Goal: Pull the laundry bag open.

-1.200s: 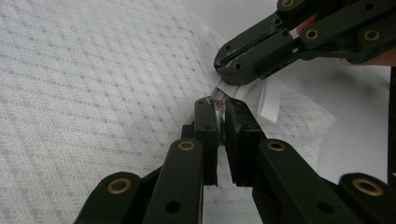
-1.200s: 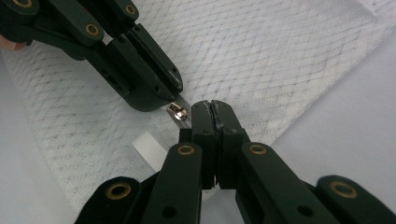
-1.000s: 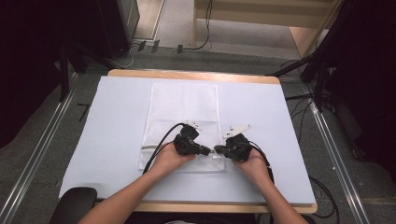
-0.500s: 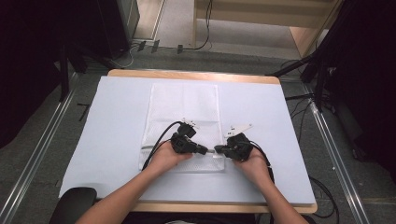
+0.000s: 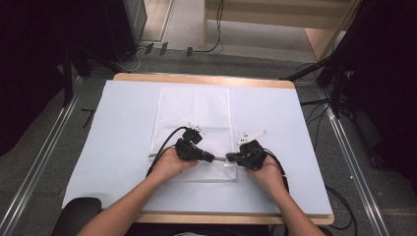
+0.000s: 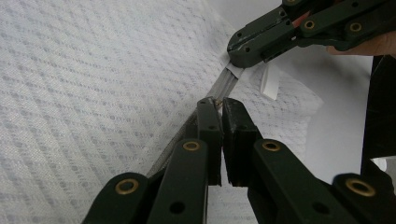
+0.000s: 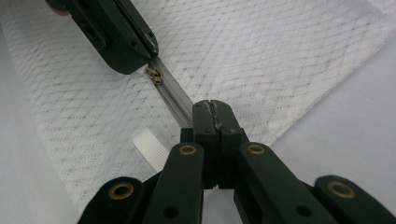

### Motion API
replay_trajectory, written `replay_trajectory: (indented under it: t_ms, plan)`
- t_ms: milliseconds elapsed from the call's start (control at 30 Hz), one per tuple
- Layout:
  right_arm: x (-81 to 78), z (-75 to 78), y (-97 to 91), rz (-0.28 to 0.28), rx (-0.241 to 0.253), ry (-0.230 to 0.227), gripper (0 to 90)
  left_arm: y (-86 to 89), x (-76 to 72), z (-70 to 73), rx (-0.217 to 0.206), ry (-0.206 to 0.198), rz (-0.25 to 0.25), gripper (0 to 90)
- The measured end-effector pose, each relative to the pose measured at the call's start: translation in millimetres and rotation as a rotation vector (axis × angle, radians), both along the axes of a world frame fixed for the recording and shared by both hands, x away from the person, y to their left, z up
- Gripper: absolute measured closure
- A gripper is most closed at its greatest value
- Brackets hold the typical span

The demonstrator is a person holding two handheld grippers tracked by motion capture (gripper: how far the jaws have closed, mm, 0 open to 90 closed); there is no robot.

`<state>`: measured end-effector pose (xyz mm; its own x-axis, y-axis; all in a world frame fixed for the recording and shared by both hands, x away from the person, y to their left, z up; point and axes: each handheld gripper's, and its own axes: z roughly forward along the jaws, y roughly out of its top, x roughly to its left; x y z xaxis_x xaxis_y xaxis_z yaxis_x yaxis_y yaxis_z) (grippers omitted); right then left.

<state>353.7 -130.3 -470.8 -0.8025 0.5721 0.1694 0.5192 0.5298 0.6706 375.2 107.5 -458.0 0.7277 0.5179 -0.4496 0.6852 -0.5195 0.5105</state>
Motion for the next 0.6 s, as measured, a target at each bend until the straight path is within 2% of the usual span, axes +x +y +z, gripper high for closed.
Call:
replay_trajectory:
  t_ms: [233,267,400,600]
  plan:
    - [0.0,-0.3,-0.3,0.01,-0.001,-0.01,90.0,2.2,-0.5,0.8,0.013,0.001,0.002,88.0]
    - [-0.4,-0.4,0.0,0.013,-0.005,-0.019,90.0,2.8,-0.7,1.0,0.003,0.005,0.002,88.0]
    - [-0.7,-0.5,0.0,0.012,-0.006,-0.022,90.0,4.7,-1.4,3.1,0.014,-0.005,0.003,88.0]
    - [-0.3,-1.1,-0.7,0.013,0.002,-0.019,90.0,12.2,0.7,4.2,0.012,0.009,0.017,88.0]
